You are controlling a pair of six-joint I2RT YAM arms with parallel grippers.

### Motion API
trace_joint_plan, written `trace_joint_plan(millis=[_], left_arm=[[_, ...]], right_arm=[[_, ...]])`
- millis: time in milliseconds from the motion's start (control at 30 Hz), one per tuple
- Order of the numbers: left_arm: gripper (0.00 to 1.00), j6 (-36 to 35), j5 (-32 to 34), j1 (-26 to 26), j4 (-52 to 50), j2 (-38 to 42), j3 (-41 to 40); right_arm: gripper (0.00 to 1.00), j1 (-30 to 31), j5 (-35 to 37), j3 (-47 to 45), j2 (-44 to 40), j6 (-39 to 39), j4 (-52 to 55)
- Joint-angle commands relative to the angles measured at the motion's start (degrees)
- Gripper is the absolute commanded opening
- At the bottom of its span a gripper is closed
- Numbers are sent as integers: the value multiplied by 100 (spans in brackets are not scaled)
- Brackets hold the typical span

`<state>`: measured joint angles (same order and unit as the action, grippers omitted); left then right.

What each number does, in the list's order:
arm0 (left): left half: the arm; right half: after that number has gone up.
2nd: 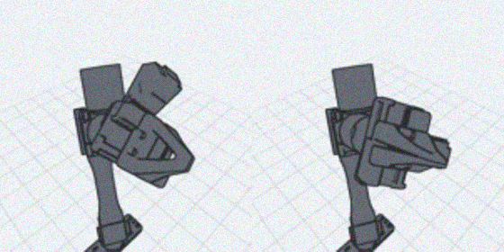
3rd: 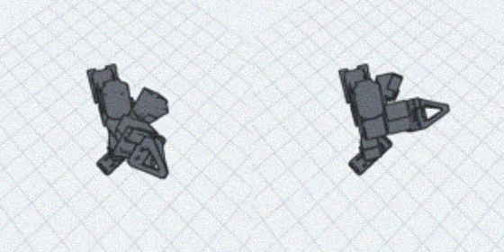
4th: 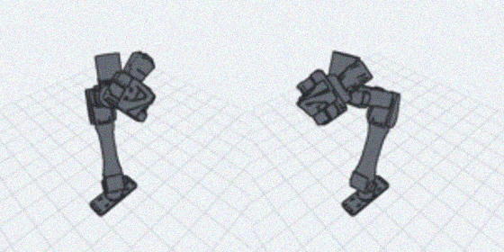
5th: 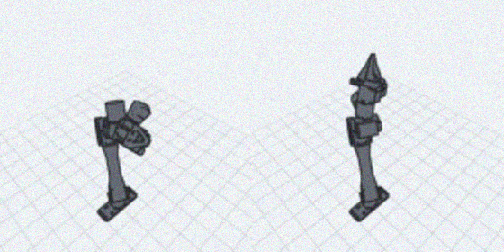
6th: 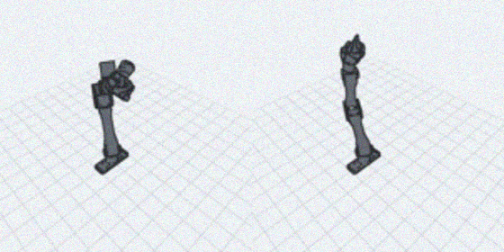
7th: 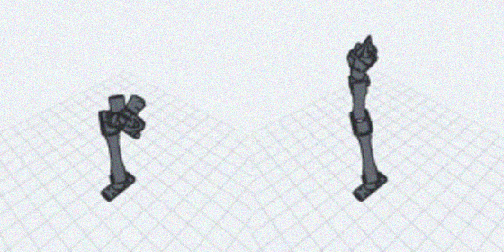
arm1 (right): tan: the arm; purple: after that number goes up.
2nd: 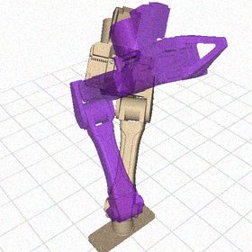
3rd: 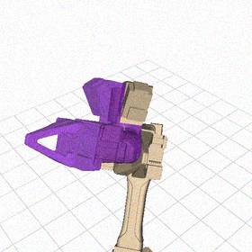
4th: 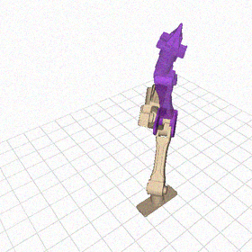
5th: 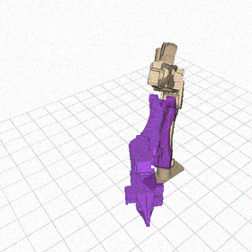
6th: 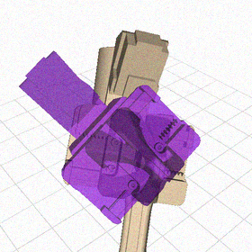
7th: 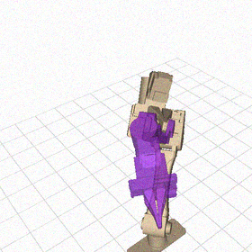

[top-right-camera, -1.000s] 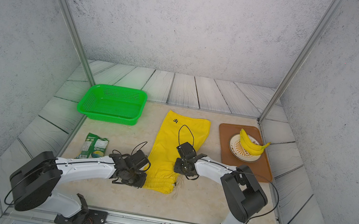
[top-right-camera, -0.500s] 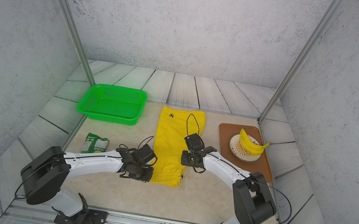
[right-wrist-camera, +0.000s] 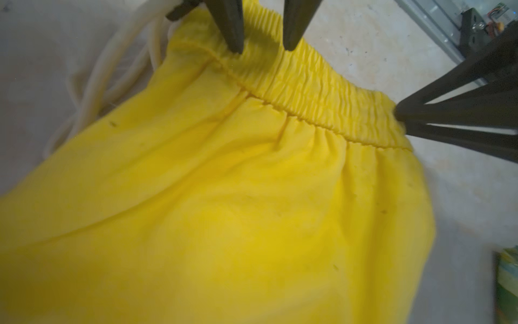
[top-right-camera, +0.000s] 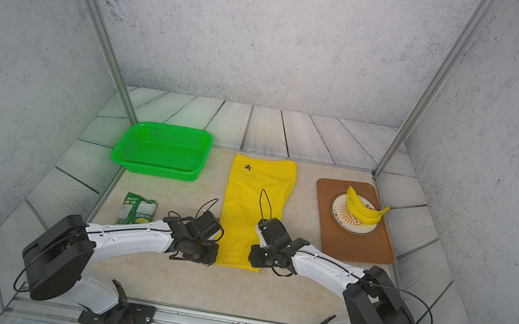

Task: Roll up the shorts
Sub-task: Adjust the shorts at the center of the board.

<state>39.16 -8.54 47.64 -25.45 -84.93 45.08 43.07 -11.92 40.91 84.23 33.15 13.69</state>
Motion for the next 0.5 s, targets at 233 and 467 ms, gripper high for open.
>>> trace_joint_plan(millis=[233, 467], left_arm=[[55, 15, 113, -201, 210, 400, -96], [58, 100, -619, -542, 993, 25, -342]], right_arm=[[28, 5, 198, -689, 316, 527, -447], [28, 5, 143, -622, 400, 491, -522]])
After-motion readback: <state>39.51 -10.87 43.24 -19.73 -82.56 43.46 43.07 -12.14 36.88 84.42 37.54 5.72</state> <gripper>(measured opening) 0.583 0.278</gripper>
